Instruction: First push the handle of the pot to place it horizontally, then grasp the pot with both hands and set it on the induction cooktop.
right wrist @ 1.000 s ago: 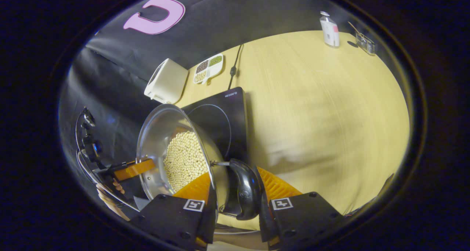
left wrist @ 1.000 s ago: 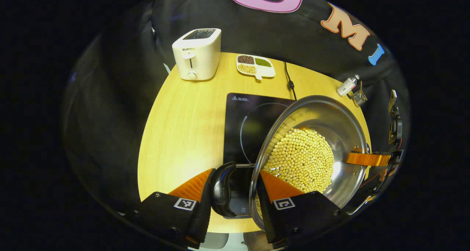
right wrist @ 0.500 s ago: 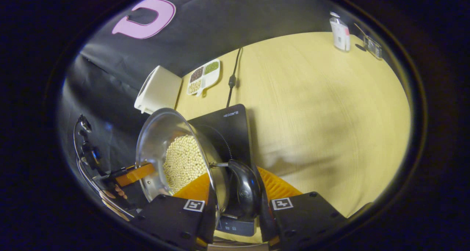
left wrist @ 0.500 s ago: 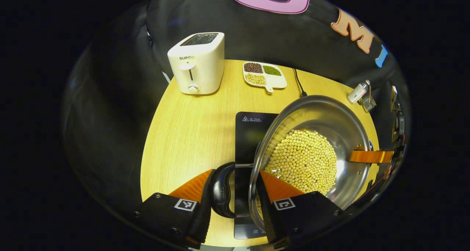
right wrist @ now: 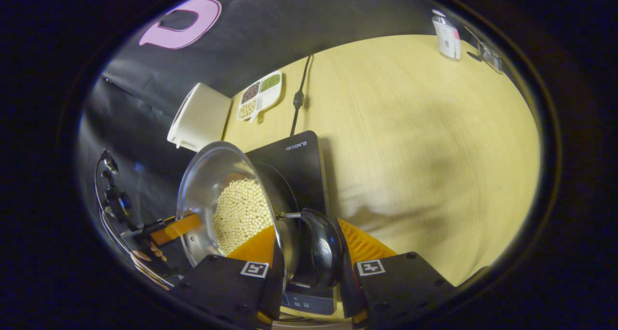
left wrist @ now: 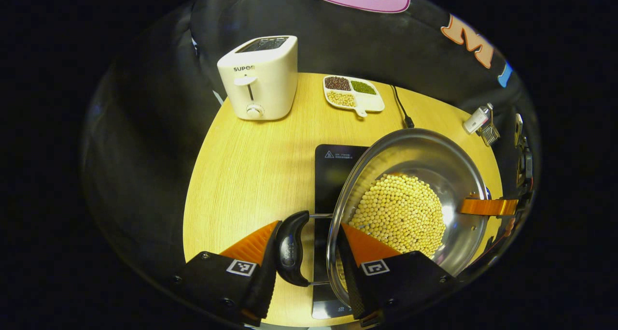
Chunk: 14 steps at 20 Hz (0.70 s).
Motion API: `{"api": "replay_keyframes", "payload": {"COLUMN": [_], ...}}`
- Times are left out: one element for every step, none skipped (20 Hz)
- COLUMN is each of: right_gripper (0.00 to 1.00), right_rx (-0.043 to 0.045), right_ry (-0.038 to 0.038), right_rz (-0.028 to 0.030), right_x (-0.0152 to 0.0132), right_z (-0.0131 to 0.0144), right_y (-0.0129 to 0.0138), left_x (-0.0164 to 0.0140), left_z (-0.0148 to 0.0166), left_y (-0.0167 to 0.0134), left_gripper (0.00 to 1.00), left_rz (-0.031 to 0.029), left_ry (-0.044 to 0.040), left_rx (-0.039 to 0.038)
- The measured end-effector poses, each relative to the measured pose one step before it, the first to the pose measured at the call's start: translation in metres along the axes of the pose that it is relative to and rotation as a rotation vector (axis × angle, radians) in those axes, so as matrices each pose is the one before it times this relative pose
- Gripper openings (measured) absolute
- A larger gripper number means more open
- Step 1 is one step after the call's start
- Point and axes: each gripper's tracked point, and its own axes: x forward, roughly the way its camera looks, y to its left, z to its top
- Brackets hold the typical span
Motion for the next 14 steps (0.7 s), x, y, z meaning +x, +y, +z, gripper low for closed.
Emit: {"api": "replay_keyframes", "payload": {"right_gripper": [0.51, 0.51, 0.51, 0.51, 0.51, 0.48, 0.48, 0.48, 0.48, 0.53, 0.48, 0.53, 0.48, 0.51], "right_rx": [-0.00165, -0.00089, -0.00046, -0.00069, -0.00080, 0.00005, 0.00111, 0.00116, 0.00142, 0.00115, 0.00001, 0.00005, 0.00151, 0.00015], "right_ry": [-0.00097, -0.00041, 0.00007, 0.00194, 0.00272, -0.00161, 0.00119, -0.00140, -0.00003, 0.00067, 0.00023, -0.00013, -0.00283, -0.00804], "right_rz": [0.00154, 0.00073, -0.00001, 0.00142, 0.00058, 0.00133, -0.00100, -0.00109, -0.00063, -0.00019, 0.00038, 0.00138, 0.00006, 0.00988], "right_x": [0.00057, -0.00086, 0.00002, 0.00017, 0.00009, -0.00106, 0.00037, 0.00057, 0.00022, -0.00070, 0.00038, 0.00029, -0.00119, 0.00107], "right_z": [0.00091, -0.00042, 0.00063, -0.00081, -0.00012, 0.00014, 0.00004, -0.00010, 0.00125, -0.00100, 0.00059, -0.00065, 0.00177, 0.00020], "right_y": [-0.00036, 0.00011, -0.00054, -0.00006, -0.00006, 0.00018, -0.00043, 0.00055, -0.00064, 0.00045, -0.00040, 0.00048, 0.00011, 0.00238], "left_x": [-0.00103, 0.00101, -0.00086, 0.00024, 0.00048, 0.00029, 0.00022, -0.00026, 0.00032, 0.00011, 0.00032, -0.00033, -0.00008, 0.00097], "left_z": [-0.00036, 0.00054, -0.00065, 0.00073, -0.00055, -0.00066, 0.00099, -0.00095, 0.00036, -0.00044, 0.00035, -0.00098, -0.00026, -0.00118], "left_y": [-0.00132, 0.00169, 0.00069, -0.00037, -0.00036, -0.00049, 0.00073, 0.00057, -0.00011, 0.00022, -0.00003, -0.00003, 0.00003, 0.00003], "left_gripper": [0.64, 0.65, 0.66, 0.66, 0.67, 0.67, 0.67, 0.67, 0.66, 0.66, 0.66, 0.67, 0.67, 0.68], "left_rz": [-0.00247, -0.00157, 0.00038, -0.00136, -0.00193, -0.00210, -0.00118, 0.00002, 0.00114, 0.00059, 0.00040, 0.00062, 0.00260, 0.00648], "left_ry": [-0.00444, -0.00500, 0.00503, -0.00197, 0.00241, -0.00199, -0.00099, 0.00042, -0.00114, 0.00105, -0.00094, 0.00175, -0.00160, -0.00073], "left_rx": [-0.00156, 0.00024, 0.00241, 0.00194, 0.00182, 0.00017, -0.00192, -0.00130, -0.00129, -0.00063, -0.00048, -0.00446, -0.00762, -0.01384]}}
